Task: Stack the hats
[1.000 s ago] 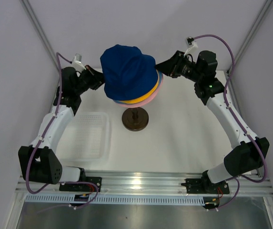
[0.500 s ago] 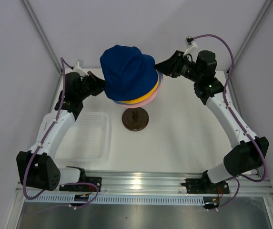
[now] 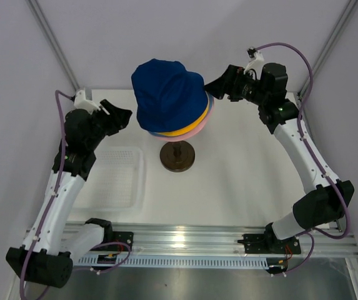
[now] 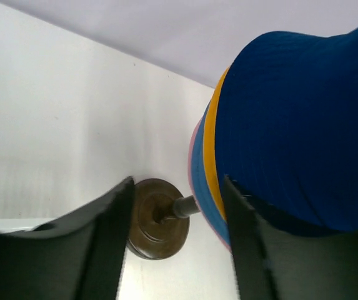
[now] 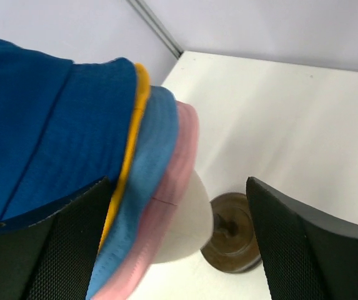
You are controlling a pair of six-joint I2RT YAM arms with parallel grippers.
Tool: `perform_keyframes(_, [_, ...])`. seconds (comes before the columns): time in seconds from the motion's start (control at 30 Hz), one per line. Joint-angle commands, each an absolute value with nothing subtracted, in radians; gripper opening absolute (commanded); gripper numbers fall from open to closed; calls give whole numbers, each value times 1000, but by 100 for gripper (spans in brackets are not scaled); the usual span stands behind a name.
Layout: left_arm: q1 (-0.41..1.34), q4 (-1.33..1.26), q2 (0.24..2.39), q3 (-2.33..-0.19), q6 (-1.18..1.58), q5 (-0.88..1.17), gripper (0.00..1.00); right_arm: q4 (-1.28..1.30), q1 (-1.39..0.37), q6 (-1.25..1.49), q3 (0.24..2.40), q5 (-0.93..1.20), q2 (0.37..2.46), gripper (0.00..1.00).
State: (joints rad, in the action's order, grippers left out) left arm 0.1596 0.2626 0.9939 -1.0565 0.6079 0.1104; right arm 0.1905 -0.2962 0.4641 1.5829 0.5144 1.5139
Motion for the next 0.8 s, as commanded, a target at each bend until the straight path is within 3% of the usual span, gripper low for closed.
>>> perform_keyframes(0.0, [167,339,908,-1020,560,14,65,267,-246,414,1611,483,1461,92])
perform_keyframes(0.07, [167,359,847,-1008,551,21,77,275,-219,413,1595,477,1441,92])
perform_keyframes(0.17, [167,397,773,-993,534,83,84,293,-189,405,1554,440,1398,93])
perform_keyframes(0.33, [167,460,671,-947,509,225,86,246,-173,422,1372,393,1272,93])
perform_keyframes(0.37, [169,491,637,-934,499,232,89,227,-172,422,1324,384,1244,93])
perform_keyframes(0.4, [167,512,620,-930,473,233,99,207,-173,420,1221,371,1217,95])
perform_keyframes(0.5, [169,607,557,-907,454,184,100,149,-169,430,1068,315,1096,99])
perform_keyframes(0.77, [167,744,425,-818,407,186,100,233,-169,391,763,167,846,100])
